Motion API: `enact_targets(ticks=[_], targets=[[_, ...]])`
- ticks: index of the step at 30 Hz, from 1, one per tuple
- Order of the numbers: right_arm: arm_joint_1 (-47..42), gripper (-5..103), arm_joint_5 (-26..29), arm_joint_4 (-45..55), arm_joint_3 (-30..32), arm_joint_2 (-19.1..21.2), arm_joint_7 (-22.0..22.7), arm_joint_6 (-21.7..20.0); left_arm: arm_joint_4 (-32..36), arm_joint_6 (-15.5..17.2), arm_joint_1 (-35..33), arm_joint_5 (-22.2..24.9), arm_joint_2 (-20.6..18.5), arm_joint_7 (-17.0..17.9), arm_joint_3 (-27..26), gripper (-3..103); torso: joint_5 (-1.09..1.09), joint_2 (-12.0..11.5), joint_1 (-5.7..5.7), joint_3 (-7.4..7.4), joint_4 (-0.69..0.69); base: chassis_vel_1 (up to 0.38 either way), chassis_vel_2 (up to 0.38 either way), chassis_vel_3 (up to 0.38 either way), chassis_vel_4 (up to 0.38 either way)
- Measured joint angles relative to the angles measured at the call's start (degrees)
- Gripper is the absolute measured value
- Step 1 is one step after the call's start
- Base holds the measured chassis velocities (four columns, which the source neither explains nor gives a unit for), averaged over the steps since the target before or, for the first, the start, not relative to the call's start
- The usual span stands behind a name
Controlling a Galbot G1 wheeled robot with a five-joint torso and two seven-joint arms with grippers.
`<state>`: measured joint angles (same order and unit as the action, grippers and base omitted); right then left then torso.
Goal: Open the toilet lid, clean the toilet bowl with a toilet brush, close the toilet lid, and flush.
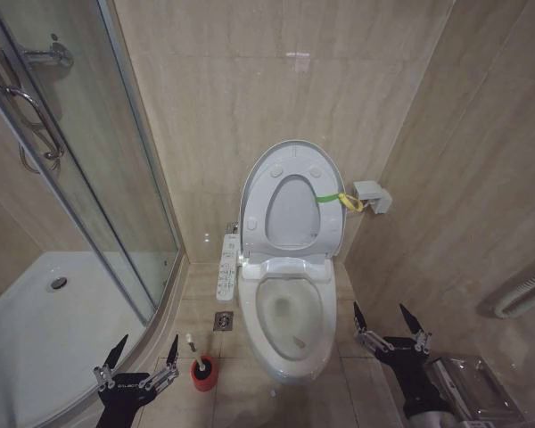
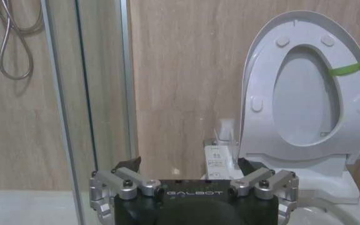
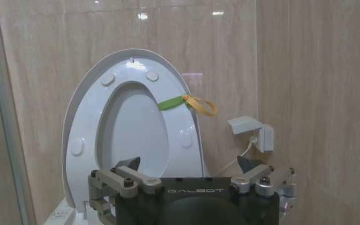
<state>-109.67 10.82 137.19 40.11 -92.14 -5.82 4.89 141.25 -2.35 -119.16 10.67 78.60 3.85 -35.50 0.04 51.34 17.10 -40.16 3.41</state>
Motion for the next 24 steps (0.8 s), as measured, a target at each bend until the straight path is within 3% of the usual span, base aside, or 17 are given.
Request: enact_targets(ticks=[24], targets=[[0.00, 100, 0.00, 0.00, 0.00, 0.00, 0.00, 0.00, 0.00, 0.00, 0.00, 0.00, 0.00, 0.00, 0.00, 100, 0.00, 0.00, 0.00, 0.00, 0.00, 0.000, 0.000, 0.000, 0.000]])
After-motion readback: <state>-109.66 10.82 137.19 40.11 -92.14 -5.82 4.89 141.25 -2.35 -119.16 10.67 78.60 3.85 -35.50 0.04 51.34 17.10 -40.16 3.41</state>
